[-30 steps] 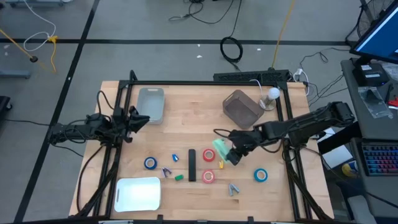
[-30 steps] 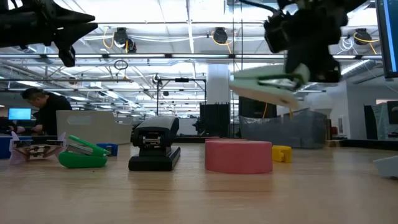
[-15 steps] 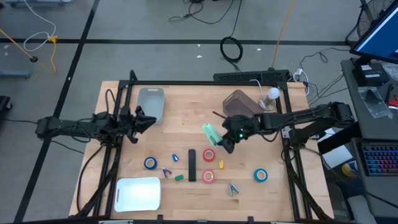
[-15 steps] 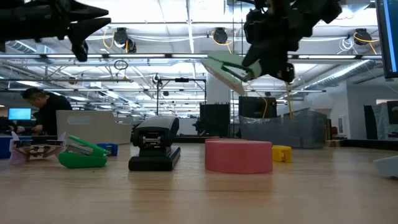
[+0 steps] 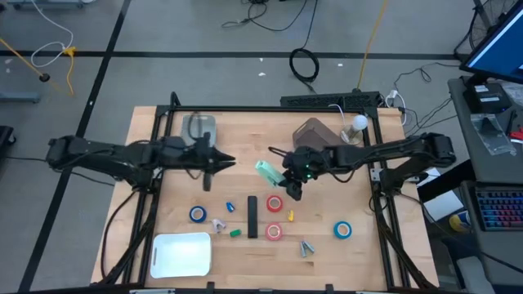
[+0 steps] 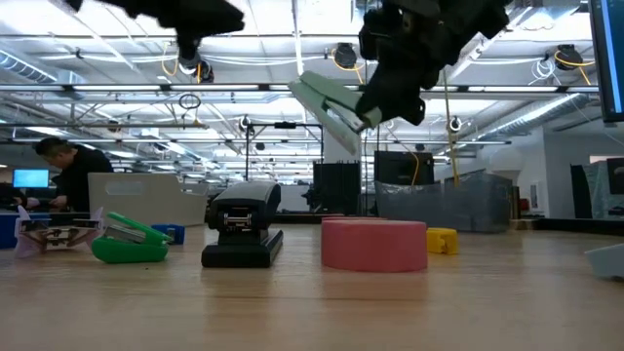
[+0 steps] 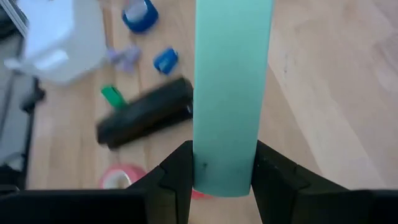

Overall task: Pick and place Stapler, Stapler remover, tape
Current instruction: Put the light green stapler into the gray bin

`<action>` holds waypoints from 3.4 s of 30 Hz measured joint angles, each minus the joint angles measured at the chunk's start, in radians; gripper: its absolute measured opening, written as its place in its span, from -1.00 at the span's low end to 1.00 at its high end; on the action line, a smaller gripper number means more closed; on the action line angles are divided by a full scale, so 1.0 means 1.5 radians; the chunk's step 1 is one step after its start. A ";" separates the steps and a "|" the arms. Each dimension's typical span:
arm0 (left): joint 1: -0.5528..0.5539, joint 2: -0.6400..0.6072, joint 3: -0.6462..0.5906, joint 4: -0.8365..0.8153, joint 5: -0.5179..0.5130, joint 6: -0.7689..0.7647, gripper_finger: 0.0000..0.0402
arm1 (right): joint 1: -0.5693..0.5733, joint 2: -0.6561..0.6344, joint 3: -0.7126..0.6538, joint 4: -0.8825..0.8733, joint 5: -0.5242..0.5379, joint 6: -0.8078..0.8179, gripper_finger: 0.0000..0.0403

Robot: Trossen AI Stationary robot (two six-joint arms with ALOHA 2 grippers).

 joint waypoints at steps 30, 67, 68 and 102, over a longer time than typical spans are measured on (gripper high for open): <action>0.017 0.327 0.282 -0.184 0.069 0.124 0.08 | 0.006 0.000 -0.001 -0.011 0.046 -0.132 -0.41; 0.055 0.390 0.290 -0.169 0.153 0.156 0.08 | 0.011 -0.001 -0.002 -0.004 0.044 -0.129 -0.40; 0.055 0.391 0.290 -0.168 0.158 0.153 0.08 | 0.011 -0.001 -0.002 -0.004 0.043 -0.129 -0.40; 0.051 0.554 0.588 -0.514 0.098 0.257 0.07 | 0.010 -0.001 -0.002 -0.011 0.052 -0.123 -0.40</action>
